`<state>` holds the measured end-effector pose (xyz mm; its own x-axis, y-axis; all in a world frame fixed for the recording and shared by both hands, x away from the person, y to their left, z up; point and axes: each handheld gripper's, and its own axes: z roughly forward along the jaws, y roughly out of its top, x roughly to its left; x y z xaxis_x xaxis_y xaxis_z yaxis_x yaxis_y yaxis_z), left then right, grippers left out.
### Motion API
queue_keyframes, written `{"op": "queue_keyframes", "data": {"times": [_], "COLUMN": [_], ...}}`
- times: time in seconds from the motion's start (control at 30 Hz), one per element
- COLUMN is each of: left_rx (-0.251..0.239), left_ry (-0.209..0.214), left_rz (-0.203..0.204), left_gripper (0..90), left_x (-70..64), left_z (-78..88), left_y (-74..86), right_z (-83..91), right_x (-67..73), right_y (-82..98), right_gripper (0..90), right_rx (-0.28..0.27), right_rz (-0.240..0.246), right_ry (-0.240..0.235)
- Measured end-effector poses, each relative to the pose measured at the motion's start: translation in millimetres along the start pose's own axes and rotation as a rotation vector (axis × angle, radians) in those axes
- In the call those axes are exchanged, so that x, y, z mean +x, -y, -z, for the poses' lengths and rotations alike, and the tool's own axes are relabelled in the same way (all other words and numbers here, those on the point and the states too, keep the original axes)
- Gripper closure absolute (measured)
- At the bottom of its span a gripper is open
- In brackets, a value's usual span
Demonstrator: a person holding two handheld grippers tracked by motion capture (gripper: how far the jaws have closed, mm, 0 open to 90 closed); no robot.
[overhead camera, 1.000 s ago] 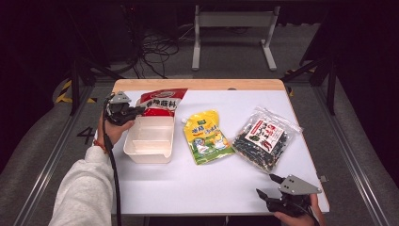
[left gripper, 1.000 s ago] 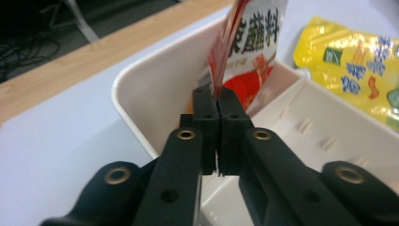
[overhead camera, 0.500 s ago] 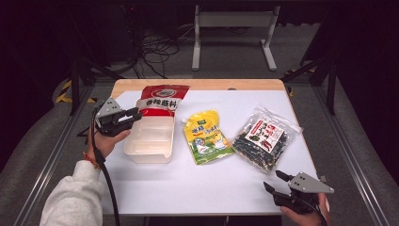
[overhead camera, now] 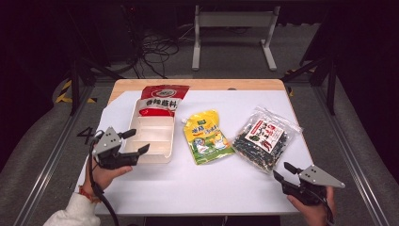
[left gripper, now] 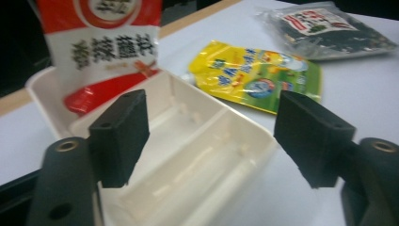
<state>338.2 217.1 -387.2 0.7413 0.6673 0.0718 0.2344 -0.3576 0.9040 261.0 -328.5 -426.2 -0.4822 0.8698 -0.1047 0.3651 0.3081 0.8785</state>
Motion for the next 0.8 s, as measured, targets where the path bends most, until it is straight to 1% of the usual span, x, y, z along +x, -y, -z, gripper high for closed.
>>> {"op": "queue_keyframes", "data": {"times": [0.03,0.1,0.13,0.17,0.23,0.27,0.3,0.37,0.4,0.43,0.47,0.5,0.57,0.6,0.63,0.67,0.7,0.73,0.77,0.8], "left_rx": [0.013,0.024,0.029,0.038,0.058,0.062,0.056,0.064,0.064,0.052,0.054,0.055,0.048,0.057,0.06,0.067,0.064,0.063,0.079,0.079], "left_ry": [0.002,0.012,0.022,0.015,-0.016,-0.007,-0.007,0.006,0.006,0.012,0.02,0.033,0.061,0.07,0.072,0.069,0.052,0.037,0.032,0.032], "left_rz": [-0.007,-0.017,-0.011,-0.003,0.003,-0.002,0.001,0.017,0.017,-0.002,-0.023,-0.031,-0.008,-0.002,-0.001,0.009,0.014,0.011,0.001,0.001], "left_gripper": [25.0,21.4,21.0,20.4,18.7,18.5,18.1,17.3,17.1,17.1,17.2,17.7,18.0,18.1,18.1,18.1,18.6,20.4,20.5,20.6], "left_x": [-9.2,-20.4,-27.2,-32.8,-40.5,-42.4,-44.5,-47.8,-47.8,-50.8,-53.5,-55.6,-58.0,-58.5,-58.2,-58.1,-58.2,-58.2,-57.8,-57.8], "left_z": [0.4,0.8,0.6,-0.3,-1.7,-1.5,-0.9,0.8,0.8,3.6,6.1,8.4,11.8,12.0,11.6,11.3,10.9,10.0,7.9,7.9], "left_y": [2.6,6.7,10.3,14.0,20.2,22.7,25.4,32.0,32.0,34.3,34.7,35.2,39.9,42.5,45.2,47.9,50.8,53.5,56.0,56.0], "right_z": [-0.6,-3.3,-5.0,-7.3,-11.2,-13.6,-15.1,-18.3,-20.3,-20.3,-22.2,-24.2,-29.0,-33.5,-36.5,-39.8,-42.9,-46.4,-50.3,-50.3], "right_x": [-2.6,-7.8,-10.0,-12.5,-16.4,-18.6,-20.3,-24.8,-27.3,-27.3,-29.8,-31.8,-35.5,-38.4,-39.9,-41.8,-43.6,-45.6,-47.5,-47.5], "right_y": [-1.0,-3.0,-3.8,-4.5,-4.5,-3.9,-3.6,-3.7,-4.3,-4.3,-5.2,-5.9,-6.6,-7.3,-7.8,-8.5,-9.0,-9.3,-9.5,-9.5], "right_gripper": [48.0,46.3,45.0,42.7,40.4,40.0,39.7,38.8,38.5,38.5,37.8,37.2,36.4,35.8,35.5,35.0,34.0,32.2,30.4,30.4], "right_rx": [-0.005,-0.009,-0.01,-0.006,0.006,0.015,0.021,0.031,0.031,0.031,0.029,0.03,0.036,0.046,0.052,0.058,0.059,0.061,0.065,0.065], "right_rz": [-0.011,-0.021,-0.027,-0.031,-0.029,-0.017,-0.02,-0.036,-0.046,-0.046,-0.06,-0.071,-0.087,-0.096,-0.106,-0.108,-0.123,-0.142,-0.161,-0.161], "right_ry": [0.004,0.01,0.012,0.015,0.012,0.01,0.016,0.019,0.026,0.026,0.028,0.027,0.035,0.029,0.031,0.034,0.032,0.022,0.011,0.011]}}
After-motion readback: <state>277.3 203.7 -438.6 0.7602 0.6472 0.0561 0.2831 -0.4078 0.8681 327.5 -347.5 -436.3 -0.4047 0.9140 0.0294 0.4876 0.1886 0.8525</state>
